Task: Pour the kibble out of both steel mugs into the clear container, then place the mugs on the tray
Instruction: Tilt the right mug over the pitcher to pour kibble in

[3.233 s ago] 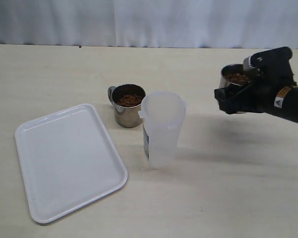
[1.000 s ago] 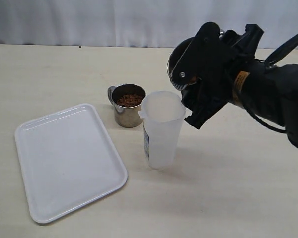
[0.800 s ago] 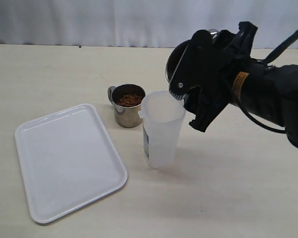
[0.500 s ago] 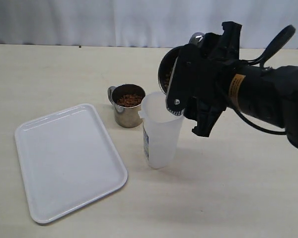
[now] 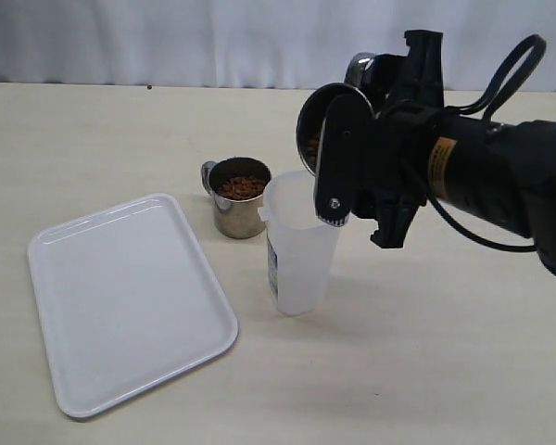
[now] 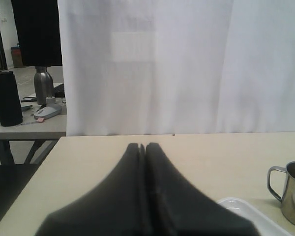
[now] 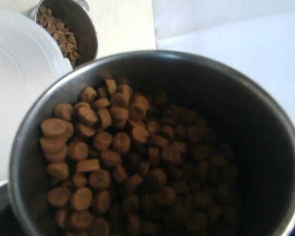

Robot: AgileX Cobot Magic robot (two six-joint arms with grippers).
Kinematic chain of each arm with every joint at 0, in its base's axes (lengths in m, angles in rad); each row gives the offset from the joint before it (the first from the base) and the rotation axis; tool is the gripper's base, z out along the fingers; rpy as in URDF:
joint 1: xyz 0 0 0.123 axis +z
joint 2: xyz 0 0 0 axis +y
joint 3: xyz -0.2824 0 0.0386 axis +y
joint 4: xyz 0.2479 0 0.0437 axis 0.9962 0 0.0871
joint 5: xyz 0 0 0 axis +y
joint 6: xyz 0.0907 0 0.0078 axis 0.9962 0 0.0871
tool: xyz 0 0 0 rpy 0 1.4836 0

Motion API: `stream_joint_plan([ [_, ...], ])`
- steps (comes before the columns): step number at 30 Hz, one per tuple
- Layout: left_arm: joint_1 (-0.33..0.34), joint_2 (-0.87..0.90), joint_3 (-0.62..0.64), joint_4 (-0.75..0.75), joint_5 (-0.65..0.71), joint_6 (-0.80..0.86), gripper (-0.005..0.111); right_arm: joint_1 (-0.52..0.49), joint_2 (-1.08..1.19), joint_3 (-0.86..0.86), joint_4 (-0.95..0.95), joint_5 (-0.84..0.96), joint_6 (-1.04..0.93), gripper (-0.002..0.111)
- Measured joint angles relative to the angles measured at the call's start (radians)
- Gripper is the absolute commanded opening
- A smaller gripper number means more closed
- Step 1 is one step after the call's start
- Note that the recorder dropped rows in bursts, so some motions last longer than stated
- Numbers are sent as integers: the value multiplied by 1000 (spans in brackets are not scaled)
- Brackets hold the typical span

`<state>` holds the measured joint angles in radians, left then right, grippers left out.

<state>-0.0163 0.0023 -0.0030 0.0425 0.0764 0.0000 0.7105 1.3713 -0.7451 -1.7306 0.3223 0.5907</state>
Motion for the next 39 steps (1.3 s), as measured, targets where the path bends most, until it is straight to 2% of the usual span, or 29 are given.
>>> stream_joint_plan([
  [15, 0, 0, 0, 0, 0, 0, 0, 0, 1, 0, -1, 5, -76, 5],
  [24, 0, 0, 0, 0, 0, 0, 0, 0, 53, -56, -3, 5, -89, 5],
  [39, 0, 0, 0, 0, 0, 0, 0, 0, 58, -56, -3, 11, -361, 5],
])
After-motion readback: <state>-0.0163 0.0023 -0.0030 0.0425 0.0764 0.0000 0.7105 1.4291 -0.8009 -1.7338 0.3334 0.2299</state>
